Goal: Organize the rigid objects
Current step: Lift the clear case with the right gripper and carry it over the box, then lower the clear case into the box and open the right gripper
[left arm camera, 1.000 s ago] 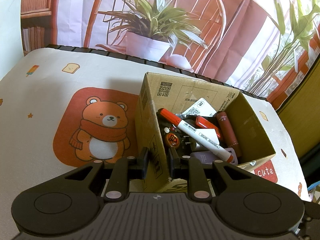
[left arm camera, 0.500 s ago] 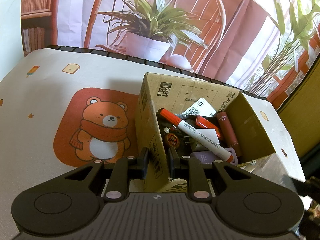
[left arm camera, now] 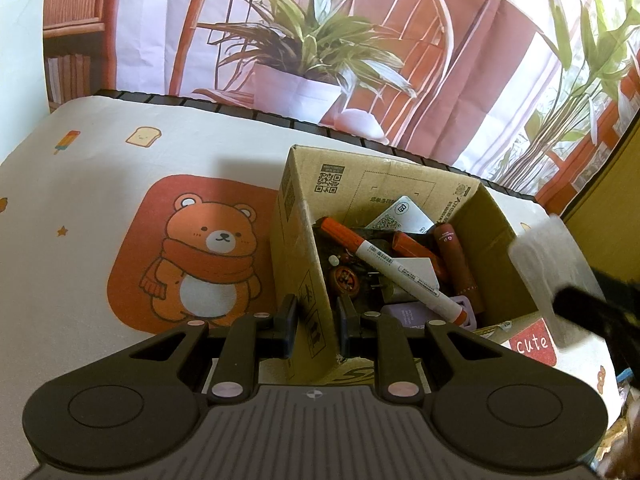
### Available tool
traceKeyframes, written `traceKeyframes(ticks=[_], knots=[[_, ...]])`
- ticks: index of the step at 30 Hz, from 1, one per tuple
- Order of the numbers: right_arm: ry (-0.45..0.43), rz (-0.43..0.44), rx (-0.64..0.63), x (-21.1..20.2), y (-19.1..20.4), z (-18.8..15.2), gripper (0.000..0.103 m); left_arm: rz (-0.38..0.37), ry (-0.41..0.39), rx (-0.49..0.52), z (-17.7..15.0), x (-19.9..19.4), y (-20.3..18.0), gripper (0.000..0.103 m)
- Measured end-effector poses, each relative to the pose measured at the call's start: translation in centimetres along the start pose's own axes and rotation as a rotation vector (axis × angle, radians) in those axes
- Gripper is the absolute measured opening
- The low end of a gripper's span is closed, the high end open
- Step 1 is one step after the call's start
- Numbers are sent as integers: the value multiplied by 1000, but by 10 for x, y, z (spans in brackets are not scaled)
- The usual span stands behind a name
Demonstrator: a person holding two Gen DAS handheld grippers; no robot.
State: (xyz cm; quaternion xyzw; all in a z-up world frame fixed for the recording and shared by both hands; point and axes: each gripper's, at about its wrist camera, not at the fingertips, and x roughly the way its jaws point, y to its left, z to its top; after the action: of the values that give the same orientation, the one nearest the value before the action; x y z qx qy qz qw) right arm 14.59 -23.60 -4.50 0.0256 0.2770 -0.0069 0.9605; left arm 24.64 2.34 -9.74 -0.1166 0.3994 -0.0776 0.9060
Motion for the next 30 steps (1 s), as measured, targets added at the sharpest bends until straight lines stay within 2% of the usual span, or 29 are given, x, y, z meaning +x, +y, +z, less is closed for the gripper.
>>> traceKeyframes(ticks=[7,18,30], knots=[[47,-61,-59,46,-5,17,52,2,2,-1,1,1,1,22],[131,-37,-23,106,-11,19,52,12,13,9,1,2,-2,22],[164,-33,14,121,-14,14,53,25,20,15,1,4,-5,22]])
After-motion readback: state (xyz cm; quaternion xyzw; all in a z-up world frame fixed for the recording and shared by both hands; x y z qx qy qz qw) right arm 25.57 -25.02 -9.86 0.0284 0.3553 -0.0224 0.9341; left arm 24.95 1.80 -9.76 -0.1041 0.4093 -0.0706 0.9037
